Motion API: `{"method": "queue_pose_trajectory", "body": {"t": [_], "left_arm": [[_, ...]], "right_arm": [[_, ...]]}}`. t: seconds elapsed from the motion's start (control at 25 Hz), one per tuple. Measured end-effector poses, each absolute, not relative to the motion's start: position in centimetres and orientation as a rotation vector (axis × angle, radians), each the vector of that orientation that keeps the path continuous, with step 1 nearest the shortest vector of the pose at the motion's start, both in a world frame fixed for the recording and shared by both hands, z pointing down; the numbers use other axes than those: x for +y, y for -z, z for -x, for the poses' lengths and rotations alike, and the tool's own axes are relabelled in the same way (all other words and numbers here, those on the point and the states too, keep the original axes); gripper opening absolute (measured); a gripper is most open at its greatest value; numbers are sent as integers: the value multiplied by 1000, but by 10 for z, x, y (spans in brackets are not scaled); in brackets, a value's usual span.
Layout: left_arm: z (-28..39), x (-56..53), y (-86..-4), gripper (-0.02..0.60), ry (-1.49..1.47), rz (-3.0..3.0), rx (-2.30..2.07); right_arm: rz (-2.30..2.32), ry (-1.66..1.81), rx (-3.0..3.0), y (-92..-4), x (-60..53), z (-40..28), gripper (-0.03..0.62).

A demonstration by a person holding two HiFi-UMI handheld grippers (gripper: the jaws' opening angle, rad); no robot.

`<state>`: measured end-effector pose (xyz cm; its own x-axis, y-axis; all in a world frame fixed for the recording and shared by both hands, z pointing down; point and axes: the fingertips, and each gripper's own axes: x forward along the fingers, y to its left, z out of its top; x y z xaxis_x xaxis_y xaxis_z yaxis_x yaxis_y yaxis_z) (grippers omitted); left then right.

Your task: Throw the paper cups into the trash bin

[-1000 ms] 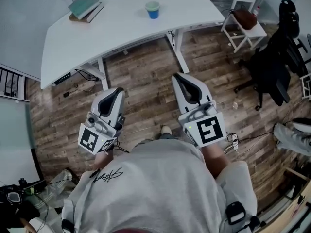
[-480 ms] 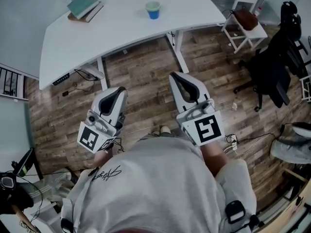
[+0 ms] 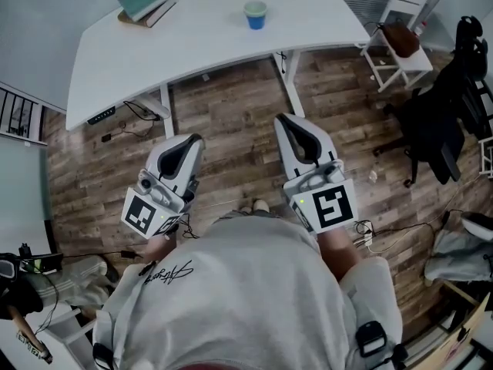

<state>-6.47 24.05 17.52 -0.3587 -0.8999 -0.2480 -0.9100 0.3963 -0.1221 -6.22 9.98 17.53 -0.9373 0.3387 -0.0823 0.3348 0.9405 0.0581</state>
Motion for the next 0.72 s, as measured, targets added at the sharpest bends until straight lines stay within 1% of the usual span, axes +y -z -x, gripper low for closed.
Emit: {"method": "queue_pose_trajectory", "body": {"t": [0.4,0.72], "left_arm": [[62,248,-184,3,-78,1524,2456],[79,243,-180,3,-78,1531,2436]], "right_arm": [[-586,-34,2982,-179,101,67,11],[-562,-44,2984,-176,94,84,11]]}}
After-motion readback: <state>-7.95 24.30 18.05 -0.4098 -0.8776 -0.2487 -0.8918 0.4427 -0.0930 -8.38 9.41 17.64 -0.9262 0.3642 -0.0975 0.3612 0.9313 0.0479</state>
